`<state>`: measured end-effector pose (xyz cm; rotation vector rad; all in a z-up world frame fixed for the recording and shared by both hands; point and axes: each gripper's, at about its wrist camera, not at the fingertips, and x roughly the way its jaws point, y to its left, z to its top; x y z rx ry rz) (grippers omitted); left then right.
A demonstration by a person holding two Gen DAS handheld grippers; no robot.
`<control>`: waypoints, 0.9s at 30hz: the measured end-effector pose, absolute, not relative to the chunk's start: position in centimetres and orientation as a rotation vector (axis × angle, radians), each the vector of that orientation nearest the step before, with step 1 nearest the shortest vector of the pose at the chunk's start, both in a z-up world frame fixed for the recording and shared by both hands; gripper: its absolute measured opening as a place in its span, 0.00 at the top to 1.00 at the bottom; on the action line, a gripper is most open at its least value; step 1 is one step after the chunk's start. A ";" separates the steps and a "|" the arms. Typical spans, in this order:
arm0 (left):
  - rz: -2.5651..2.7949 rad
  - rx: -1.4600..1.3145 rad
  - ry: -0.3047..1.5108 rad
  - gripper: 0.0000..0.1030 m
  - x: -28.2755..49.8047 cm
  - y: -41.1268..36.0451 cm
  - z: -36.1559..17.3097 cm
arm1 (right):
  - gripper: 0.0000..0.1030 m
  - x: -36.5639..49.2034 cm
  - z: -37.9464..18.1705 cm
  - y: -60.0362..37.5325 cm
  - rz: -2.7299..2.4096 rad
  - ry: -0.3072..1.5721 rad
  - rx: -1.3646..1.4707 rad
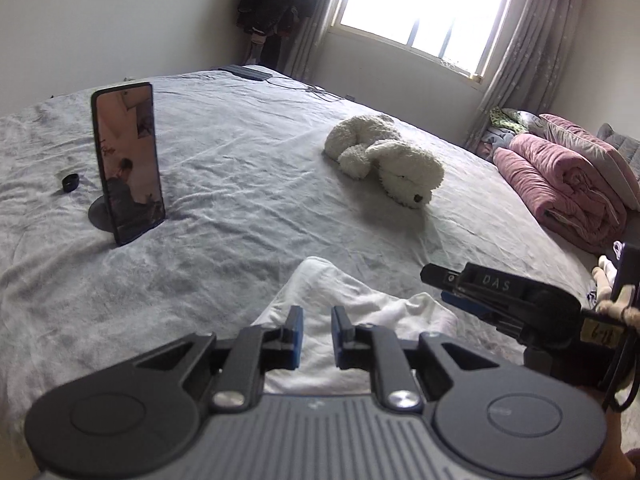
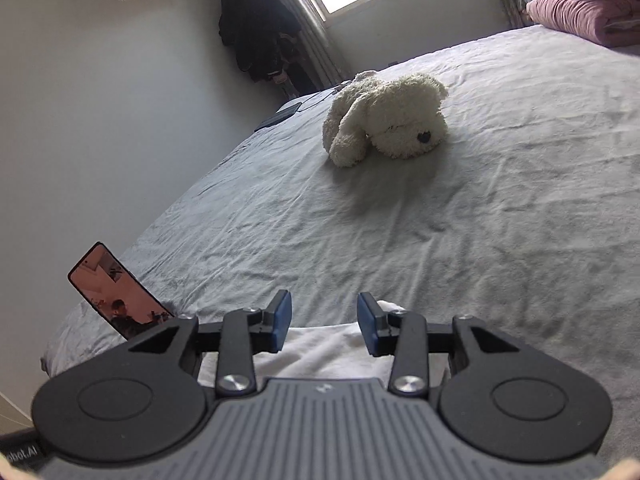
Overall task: Fold clothes
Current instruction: 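Lift the folded edge with both grippers and fold it over the pants, then open both grippers and press them along the folded white pants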
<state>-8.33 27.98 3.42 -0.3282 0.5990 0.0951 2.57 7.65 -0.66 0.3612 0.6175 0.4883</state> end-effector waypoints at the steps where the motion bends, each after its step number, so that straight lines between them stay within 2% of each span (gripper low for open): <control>1: 0.069 -0.317 0.595 0.86 -7.5 27.9 3.5 | 0.60 2.2 -0.8 7.4 0.475 0.604 0.341; 5: 0.029 -0.221 0.554 0.86 -4.4 27.2 2.6 | 0.60 1.6 -2.1 7.8 0.458 0.598 0.238; 9: 0.002 -0.202 0.539 0.86 -2.1 27.5 -0.7 | 0.60 2.3 -3.6 8.4 0.436 0.610 0.146; 11: 0.063 -0.184 0.589 0.86 -1.1 28.0 -2.6 | 0.70 2.7 -4.5 8.4 0.413 0.618 0.111; 13: 0.076 -0.155 0.585 0.82 -0.9 28.6 -3.8 | 0.73 3.2 -5.2 7.7 0.390 0.617 0.118; 15: 0.075 -0.168 0.571 0.82 -1.5 29.1 -3.6 | 0.74 3.3 -5.2 7.2 0.375 0.618 0.146; 16: 0.074 -0.177 0.564 0.82 -1.8 29.3 -3.5 | 0.73 3.1 -4.9 7.0 0.366 0.614 0.148; 18: 0.100 -0.162 0.561 0.81 -2.2 29.3 -2.8 | 0.62 2.7 -4.5 6.5 0.347 0.605 0.151; 20: 0.091 -0.160 0.547 0.78 -2.6 29.6 -1.6 | 0.61 2.4 -4.2 5.7 0.344 0.612 0.184; 22: 0.070 -0.200 0.548 0.69 -2.8 30.3 -0.9 | 0.58 2.0 -4.2 4.6 0.343 0.641 0.257; 27: 0.047 -0.313 0.624 0.68 -3.7 32.5 -0.1 | 0.55 -0.1 -4.3 3.1 0.381 0.712 0.430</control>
